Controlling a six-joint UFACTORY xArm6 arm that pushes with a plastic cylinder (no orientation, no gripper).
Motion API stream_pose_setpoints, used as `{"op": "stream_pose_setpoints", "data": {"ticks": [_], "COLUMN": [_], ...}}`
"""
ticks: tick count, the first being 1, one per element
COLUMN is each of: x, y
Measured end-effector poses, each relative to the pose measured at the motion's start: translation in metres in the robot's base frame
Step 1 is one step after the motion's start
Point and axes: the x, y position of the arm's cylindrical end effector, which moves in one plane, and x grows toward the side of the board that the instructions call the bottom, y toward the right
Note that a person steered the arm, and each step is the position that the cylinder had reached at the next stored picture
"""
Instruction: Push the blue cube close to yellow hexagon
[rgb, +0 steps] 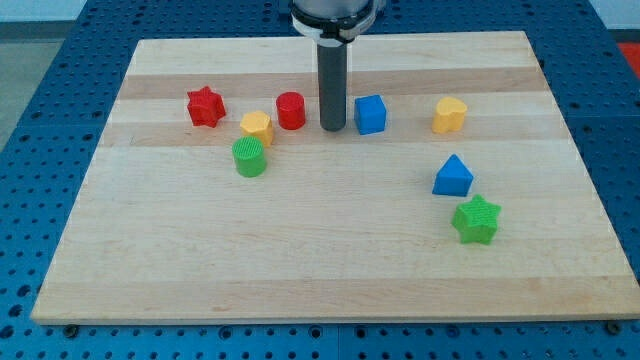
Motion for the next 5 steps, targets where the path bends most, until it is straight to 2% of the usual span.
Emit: {"op": "stream_pose_setpoints", "data": {"ticks": [5], "x": [-0.013], "y": [0.032]}}
